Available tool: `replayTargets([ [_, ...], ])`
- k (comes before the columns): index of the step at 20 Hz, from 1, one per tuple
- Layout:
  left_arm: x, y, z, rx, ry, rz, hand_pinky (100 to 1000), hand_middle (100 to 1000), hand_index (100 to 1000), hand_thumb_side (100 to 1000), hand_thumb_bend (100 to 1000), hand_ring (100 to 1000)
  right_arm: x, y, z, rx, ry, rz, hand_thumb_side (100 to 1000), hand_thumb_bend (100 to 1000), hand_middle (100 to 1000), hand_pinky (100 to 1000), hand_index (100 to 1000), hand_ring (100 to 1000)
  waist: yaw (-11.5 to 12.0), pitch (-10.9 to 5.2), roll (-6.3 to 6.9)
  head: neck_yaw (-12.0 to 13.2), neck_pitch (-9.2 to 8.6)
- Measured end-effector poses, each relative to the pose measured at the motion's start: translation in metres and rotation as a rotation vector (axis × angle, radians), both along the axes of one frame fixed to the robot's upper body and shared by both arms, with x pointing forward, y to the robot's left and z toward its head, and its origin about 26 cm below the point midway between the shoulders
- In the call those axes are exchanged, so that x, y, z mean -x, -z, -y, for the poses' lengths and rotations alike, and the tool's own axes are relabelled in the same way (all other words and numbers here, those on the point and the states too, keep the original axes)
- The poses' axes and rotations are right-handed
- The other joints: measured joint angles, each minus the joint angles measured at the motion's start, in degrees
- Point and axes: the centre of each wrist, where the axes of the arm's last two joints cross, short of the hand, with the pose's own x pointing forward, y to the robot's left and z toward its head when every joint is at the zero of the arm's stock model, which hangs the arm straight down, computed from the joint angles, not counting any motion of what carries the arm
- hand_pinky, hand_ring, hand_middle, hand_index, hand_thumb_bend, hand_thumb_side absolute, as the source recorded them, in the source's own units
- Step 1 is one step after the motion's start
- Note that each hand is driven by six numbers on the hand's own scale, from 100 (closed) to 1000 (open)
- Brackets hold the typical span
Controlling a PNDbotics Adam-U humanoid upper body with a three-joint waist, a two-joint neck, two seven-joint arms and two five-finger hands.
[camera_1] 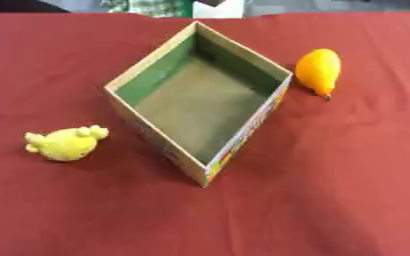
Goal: Pick up objects on the table and place them in the box.
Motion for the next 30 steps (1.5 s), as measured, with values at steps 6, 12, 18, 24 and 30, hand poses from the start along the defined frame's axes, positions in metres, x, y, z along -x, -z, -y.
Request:
replayTargets([
  [6, 0.000, -0.002, 0.002, -0.058, 0.022, -0.018, 540, 727, 781, 588, 100, 713, -0.009, -0.035, 0.007, 0.244, 0.088, -0.075, 1000, 100, 808, 780, 923, 911, 0.4, 0.07, -0.16, -0.6, -0.45],
  [12, -0.001, -0.001, 0.004, -0.078, 0.039, -0.028, 541, 727, 780, 584, 100, 712, -0.034, -0.054, 0.024, 0.458, 0.156, -0.184, 1000, 100, 830, 807, 977, 936, 0.7, 0.11, -0.43, -0.6, -0.52],
  [18, -0.001, 0.001, 0.008, -0.097, 0.062, -0.044, 541, 727, 779, 595, 100, 714, -0.062, -0.067, 0.032, 0.621, 0.150, -0.301, 937, 283, 875, 836, 1000, 969, 1.0, 0.12, -0.45, -0.6, -0.55],
  [24, -0.001, 0.002, 0.010, -0.106, 0.076, -0.056, 541, 727, 779, 600, 100, 715, -0.087, -0.075, 0.031, 0.726, 0.098, -0.383, 918, 389, 959, 884, 1000, 1000, 1.2, 0.12, -0.48, -0.6, -0.54],
  [30, -0.001, 0.002, 0.010, -0.108, 0.082, -0.060, 540, 727, 779, 598, 100, 715, -0.106, -0.070, 0.028, 0.824, 0.011, -0.506, 904, 444, 1000, 954, 1000, 1000, 1.2, 0.09, -0.48, -0.6, -0.52],
])
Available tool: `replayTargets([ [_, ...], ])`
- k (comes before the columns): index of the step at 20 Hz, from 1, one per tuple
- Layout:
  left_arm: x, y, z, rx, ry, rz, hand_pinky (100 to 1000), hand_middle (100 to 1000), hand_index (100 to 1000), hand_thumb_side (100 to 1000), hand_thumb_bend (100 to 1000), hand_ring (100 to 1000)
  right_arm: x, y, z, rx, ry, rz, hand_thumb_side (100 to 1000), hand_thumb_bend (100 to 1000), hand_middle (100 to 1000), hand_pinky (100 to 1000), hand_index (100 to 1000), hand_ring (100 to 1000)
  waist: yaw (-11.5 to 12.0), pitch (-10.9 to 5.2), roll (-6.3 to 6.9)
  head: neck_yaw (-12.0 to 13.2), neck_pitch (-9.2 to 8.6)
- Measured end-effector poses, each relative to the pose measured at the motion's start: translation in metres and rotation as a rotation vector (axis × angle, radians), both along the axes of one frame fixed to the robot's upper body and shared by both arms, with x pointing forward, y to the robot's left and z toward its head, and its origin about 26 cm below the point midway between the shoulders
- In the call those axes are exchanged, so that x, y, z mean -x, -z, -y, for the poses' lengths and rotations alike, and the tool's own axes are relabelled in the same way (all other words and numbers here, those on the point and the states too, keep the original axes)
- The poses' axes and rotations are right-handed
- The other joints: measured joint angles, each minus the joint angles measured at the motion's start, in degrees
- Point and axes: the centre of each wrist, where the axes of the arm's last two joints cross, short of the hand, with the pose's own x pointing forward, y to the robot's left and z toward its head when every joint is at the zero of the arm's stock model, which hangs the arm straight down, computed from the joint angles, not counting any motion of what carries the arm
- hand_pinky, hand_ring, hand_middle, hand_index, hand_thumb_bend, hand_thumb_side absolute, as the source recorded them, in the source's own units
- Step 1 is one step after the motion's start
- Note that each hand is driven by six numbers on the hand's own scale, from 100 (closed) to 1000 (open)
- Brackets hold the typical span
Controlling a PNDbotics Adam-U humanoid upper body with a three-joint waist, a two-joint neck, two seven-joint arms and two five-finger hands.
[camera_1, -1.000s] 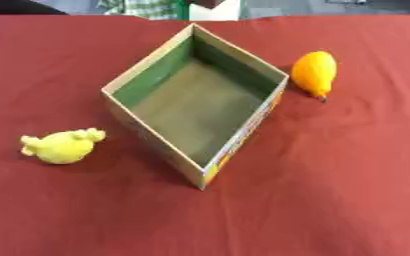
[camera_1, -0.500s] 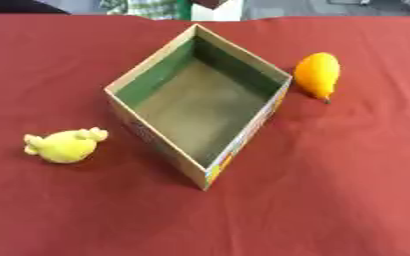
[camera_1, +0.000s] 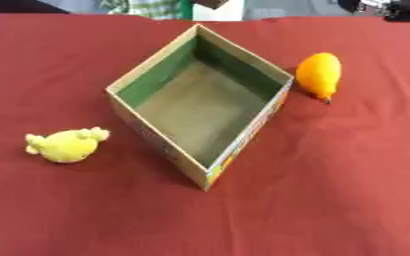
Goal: Pick up objects on the table and place them in the box.
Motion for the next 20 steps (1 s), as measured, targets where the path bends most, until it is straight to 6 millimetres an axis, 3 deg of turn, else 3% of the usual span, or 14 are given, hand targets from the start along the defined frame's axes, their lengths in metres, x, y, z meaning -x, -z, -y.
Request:
replayTargets([
  [4, 0.000, 0.000, 0.000, 0.001, 0.002, -0.003, 540, 727, 779, 597, 100, 715, -0.006, 0.004, 0.003, 0.046, -0.003, -0.084, 885, 476, 936, 948, 1000, 1000, 0.0, -0.07, 0.00, 0.0, 0.01],
  [13, 0.000, 0.000, 0.000, -0.001, 0.004, -0.003, 540, 726, 778, 597, 100, 715, -0.011, 0.013, 0.011, 0.120, 0.029, -0.162, 845, 468, 945, 949, 1000, 1000, 0.0, -0.10, 0.02, 0.0, 0.01],
  [20, 0.000, 0.000, 0.000, -0.004, 0.005, -0.011, 539, 727, 778, 599, 100, 717, -0.013, 0.022, 0.018, 0.158, 0.072, -0.188, 723, 448, 937, 945, 1000, 1000, 0.0, -0.10, 0.15, 0.0, 0.01],
])
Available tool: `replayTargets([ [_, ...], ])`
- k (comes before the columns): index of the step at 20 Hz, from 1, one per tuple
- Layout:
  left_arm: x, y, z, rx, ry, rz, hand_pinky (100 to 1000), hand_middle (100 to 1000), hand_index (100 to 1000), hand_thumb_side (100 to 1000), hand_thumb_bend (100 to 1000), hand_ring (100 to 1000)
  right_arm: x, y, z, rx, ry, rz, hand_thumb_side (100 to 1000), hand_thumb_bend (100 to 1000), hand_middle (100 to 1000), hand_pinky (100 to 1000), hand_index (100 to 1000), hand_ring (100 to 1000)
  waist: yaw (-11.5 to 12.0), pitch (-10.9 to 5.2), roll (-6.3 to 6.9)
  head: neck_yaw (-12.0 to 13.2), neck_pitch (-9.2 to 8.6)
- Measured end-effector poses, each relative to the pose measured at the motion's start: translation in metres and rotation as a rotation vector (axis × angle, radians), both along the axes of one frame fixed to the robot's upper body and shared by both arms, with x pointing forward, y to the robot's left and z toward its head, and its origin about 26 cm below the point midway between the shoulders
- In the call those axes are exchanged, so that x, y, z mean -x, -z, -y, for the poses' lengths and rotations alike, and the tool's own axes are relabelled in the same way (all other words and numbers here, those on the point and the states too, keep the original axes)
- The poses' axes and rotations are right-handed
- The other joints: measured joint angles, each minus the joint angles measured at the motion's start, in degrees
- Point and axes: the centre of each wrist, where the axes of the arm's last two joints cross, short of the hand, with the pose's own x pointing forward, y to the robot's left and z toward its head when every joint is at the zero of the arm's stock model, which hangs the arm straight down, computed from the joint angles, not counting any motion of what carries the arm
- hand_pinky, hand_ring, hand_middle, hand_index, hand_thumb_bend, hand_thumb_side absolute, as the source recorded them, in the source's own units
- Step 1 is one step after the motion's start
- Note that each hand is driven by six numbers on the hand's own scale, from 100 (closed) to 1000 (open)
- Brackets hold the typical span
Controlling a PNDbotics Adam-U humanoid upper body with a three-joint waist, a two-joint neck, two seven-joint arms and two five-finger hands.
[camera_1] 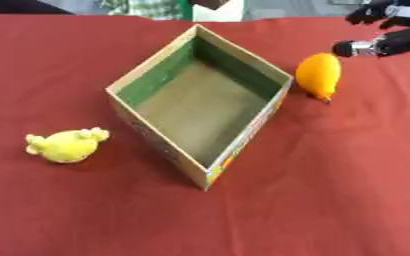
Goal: Pick up objects on the table and place them in the box.
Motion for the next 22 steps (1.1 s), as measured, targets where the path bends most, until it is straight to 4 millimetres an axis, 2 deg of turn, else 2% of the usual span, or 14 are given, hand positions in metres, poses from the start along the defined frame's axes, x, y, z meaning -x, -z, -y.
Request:
replayTargets([
  [5, 0.000, 0.001, 0.001, -0.003, 0.005, -0.008, 539, 727, 778, 599, 100, 718, -0.002, 0.006, 0.002, -0.020, 0.004, -0.017, 670, 413, 917, 934, 1000, 1000, 0.1, 0.00, 0.02, -0.1, 0.00],
  [14, 0.000, 0.001, 0.001, -0.004, 0.006, -0.013, 538, 727, 777, 598, 100, 719, -0.012, 0.020, -0.006, -0.104, -0.002, -0.081, 604, 350, 891, 913, 1000, 1000, 0.5, 0.08, 0.04, -0.5, -0.22],
  [22, 0.000, 0.001, 0.002, 0.001, 0.009, -0.015, 538, 727, 777, 600, 100, 720, -0.024, 0.032, -0.016, -0.114, 0.006, -0.109, 591, 377, 916, 911, 1000, 1000, 0.9, 0.43, 0.02, -0.8, -0.52],
])
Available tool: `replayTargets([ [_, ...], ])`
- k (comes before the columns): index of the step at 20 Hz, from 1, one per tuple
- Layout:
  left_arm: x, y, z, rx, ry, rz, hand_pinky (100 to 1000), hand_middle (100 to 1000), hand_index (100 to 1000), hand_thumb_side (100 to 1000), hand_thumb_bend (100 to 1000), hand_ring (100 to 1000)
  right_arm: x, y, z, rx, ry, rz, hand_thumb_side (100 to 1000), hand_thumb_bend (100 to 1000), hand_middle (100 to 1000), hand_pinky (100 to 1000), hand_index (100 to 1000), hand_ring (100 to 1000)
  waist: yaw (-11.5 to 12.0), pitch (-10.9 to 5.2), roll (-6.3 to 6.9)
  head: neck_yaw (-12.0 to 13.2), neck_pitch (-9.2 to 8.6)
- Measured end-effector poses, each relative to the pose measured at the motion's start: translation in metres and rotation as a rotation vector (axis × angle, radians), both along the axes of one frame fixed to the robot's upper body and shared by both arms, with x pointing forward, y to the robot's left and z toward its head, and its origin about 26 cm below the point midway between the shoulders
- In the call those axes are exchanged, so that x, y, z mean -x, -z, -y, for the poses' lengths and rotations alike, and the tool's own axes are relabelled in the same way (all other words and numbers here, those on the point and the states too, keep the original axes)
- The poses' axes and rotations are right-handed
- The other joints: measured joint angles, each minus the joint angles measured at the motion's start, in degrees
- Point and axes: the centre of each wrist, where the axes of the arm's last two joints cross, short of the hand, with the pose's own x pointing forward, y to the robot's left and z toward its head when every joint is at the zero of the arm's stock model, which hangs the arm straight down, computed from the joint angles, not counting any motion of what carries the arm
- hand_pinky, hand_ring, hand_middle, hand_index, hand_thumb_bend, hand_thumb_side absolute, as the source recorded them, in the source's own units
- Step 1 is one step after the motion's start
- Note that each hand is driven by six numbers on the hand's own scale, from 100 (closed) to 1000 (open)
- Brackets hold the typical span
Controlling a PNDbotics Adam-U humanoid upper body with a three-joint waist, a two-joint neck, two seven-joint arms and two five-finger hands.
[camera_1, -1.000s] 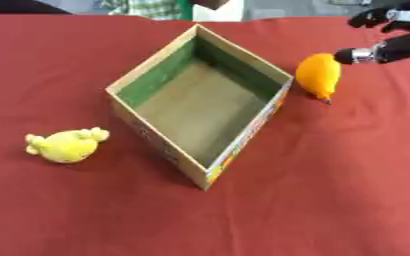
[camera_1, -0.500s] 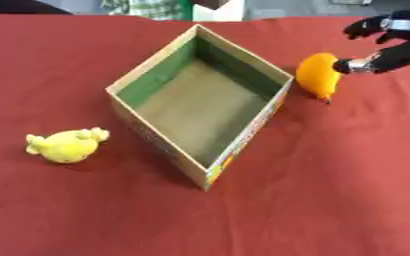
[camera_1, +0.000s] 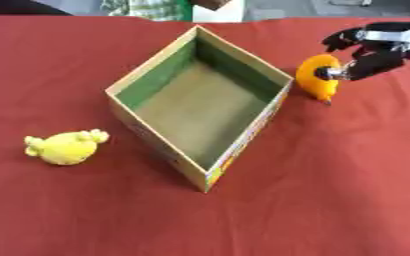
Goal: Pick up objects on the table and place them in the box.
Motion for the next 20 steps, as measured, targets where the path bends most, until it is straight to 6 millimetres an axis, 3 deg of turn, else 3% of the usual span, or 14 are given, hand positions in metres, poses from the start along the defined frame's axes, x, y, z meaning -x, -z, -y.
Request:
replayTargets([
  [3, 0.000, 0.000, 0.000, 0.002, 0.003, -0.001, 538, 728, 776, 601, 100, 721, -0.005, 0.006, 0.000, 0.022, 0.027, 0.001, 589, 386, 918, 910, 1000, 1000, 0.1, 0.25, 0.00, -0.1, -0.31],
  [4, 0.000, 0.000, 0.000, 0.002, 0.003, -0.001, 539, 728, 777, 582, 100, 721, -0.007, 0.009, 0.000, 0.031, 0.033, 0.000, 530, 428, 916, 910, 1000, 1000, 0.1, 0.32, 0.00, -0.2, -0.41],
  [5, 0.000, 0.000, 0.000, 0.002, 0.004, -0.001, 539, 729, 777, 600, 100, 722, -0.008, 0.011, 0.000, 0.038, 0.037, 0.000, 585, 388, 921, 910, 1000, 1000, 0.2, 0.35, 0.00, -0.2, -0.42],
  [20, 0.000, 0.001, 0.001, 0.013, 0.015, -0.003, 540, 730, 777, 600, 100, 724, -0.011, 0.018, 0.000, 0.167, 0.073, 0.012, 539, 263, 863, 875, 1000, 959, 0.4, 0.58, -0.19, -0.6, -0.68],
])
